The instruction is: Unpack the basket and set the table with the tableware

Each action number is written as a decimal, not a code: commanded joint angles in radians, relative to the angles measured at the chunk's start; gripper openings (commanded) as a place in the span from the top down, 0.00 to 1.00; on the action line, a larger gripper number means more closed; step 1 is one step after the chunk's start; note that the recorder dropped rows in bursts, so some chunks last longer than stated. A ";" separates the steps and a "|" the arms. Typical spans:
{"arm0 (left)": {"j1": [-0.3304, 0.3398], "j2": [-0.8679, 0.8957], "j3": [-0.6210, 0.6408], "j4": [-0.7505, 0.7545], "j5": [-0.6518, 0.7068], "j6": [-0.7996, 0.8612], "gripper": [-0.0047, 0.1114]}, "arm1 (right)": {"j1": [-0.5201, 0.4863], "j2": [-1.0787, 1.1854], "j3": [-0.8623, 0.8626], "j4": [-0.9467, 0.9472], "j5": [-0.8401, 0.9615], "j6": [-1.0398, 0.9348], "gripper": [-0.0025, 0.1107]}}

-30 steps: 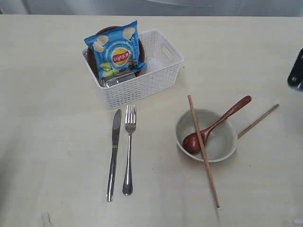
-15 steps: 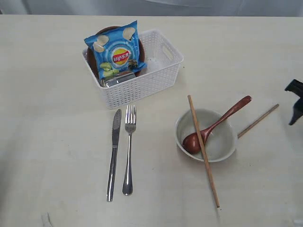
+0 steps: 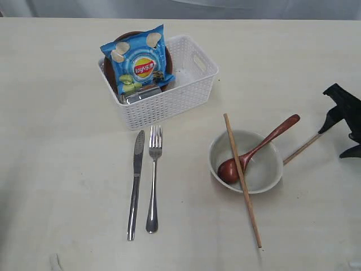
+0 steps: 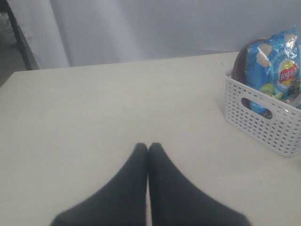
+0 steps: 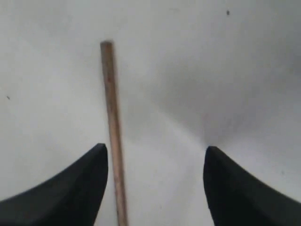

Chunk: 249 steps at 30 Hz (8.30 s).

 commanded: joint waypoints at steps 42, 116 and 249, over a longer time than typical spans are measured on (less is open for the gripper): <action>0.004 -0.005 0.003 0.000 -0.007 0.002 0.96 | -0.004 0.136 -0.164 0.011 0.143 -0.181 0.98; 0.004 -0.005 0.003 0.000 -0.007 0.002 0.96 | 0.180 -0.144 -0.346 -0.248 0.471 -0.411 0.98; 0.004 -0.005 0.003 0.000 -0.007 0.002 0.96 | 0.579 0.476 -0.851 -0.156 0.349 -0.415 0.62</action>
